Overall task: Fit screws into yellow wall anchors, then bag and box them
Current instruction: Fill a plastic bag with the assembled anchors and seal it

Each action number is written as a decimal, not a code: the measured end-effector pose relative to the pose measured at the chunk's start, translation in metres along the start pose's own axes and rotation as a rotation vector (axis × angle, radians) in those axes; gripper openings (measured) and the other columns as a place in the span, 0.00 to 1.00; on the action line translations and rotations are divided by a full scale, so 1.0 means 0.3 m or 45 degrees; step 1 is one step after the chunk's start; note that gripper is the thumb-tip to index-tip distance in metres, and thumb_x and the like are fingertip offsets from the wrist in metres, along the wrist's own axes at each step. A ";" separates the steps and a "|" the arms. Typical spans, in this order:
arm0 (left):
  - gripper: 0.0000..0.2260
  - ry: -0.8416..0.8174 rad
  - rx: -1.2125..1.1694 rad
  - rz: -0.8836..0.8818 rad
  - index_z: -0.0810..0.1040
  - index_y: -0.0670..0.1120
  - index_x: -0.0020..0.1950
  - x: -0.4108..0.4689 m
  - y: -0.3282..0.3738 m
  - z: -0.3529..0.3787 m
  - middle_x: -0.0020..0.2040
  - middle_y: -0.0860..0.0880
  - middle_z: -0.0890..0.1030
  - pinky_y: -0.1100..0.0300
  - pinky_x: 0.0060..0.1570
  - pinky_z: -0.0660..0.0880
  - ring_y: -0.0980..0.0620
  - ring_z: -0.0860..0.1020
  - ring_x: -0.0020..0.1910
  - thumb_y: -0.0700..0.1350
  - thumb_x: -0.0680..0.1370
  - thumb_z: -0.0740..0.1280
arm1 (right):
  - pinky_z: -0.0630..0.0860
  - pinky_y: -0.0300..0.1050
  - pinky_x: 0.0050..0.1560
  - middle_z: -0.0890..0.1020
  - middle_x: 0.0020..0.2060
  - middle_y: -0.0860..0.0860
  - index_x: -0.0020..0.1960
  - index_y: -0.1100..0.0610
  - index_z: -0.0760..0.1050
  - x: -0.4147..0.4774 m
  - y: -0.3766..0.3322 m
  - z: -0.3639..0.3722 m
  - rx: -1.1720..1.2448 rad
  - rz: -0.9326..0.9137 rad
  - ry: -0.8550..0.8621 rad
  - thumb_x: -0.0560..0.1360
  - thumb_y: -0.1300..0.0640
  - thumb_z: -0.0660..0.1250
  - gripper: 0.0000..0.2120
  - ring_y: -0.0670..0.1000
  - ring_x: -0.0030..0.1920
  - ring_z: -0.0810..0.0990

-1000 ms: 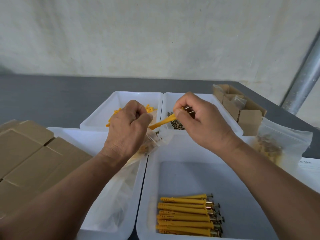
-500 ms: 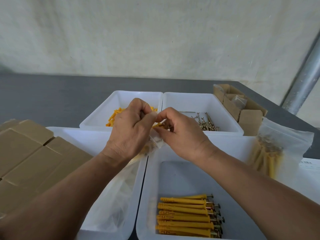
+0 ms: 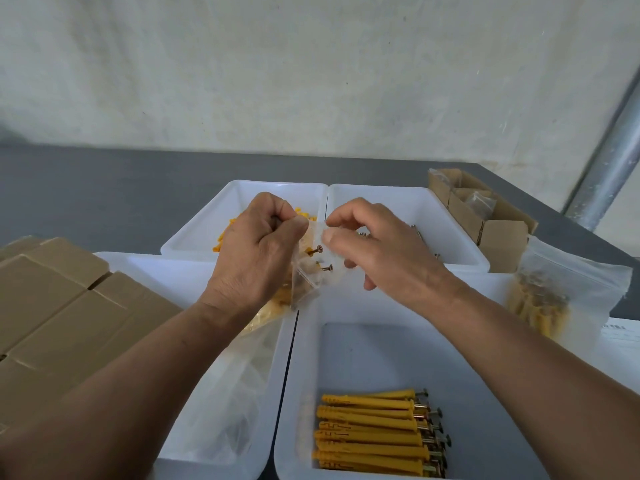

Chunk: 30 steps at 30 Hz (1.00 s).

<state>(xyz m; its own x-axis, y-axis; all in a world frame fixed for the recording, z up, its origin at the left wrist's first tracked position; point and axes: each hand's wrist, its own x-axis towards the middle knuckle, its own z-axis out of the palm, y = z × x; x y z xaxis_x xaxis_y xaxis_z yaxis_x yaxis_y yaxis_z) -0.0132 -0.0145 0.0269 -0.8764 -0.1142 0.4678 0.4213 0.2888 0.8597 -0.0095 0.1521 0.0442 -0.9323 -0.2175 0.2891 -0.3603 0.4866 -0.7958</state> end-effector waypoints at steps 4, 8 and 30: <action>0.06 0.008 -0.029 -0.005 0.73 0.51 0.37 0.001 0.003 0.000 0.29 0.52 0.75 0.55 0.35 0.71 0.54 0.72 0.30 0.50 0.72 0.66 | 0.73 0.48 0.59 0.65 0.63 0.36 0.61 0.31 0.67 -0.015 0.010 0.009 -0.157 0.083 -0.348 0.56 0.25 0.67 0.35 0.39 0.63 0.69; 0.05 -0.009 -0.076 0.013 0.73 0.51 0.37 0.000 0.008 -0.002 0.31 0.49 0.75 0.52 0.36 0.72 0.52 0.72 0.31 0.49 0.72 0.66 | 0.72 0.50 0.63 0.67 0.69 0.40 0.70 0.34 0.61 -0.012 0.021 0.055 -0.244 0.114 -0.298 0.53 0.24 0.68 0.47 0.45 0.68 0.68; 0.13 -0.107 -0.381 -0.014 0.73 0.45 0.50 -0.020 0.038 0.009 0.33 0.50 0.77 0.63 0.39 0.75 0.53 0.77 0.35 0.42 0.67 0.68 | 0.74 0.35 0.32 0.84 0.33 0.46 0.35 0.48 0.84 0.010 -0.041 -0.192 0.391 -0.239 0.253 0.64 0.58 0.69 0.07 0.44 0.33 0.80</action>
<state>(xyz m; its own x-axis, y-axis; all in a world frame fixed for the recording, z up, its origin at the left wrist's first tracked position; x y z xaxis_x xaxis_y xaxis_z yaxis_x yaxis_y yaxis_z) -0.0040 -0.0079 0.0334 -0.8924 -0.0334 0.4500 0.4504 -0.0061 0.8928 -0.0099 0.1943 0.0855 -0.8503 -0.0963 0.5173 -0.5261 0.1720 -0.8328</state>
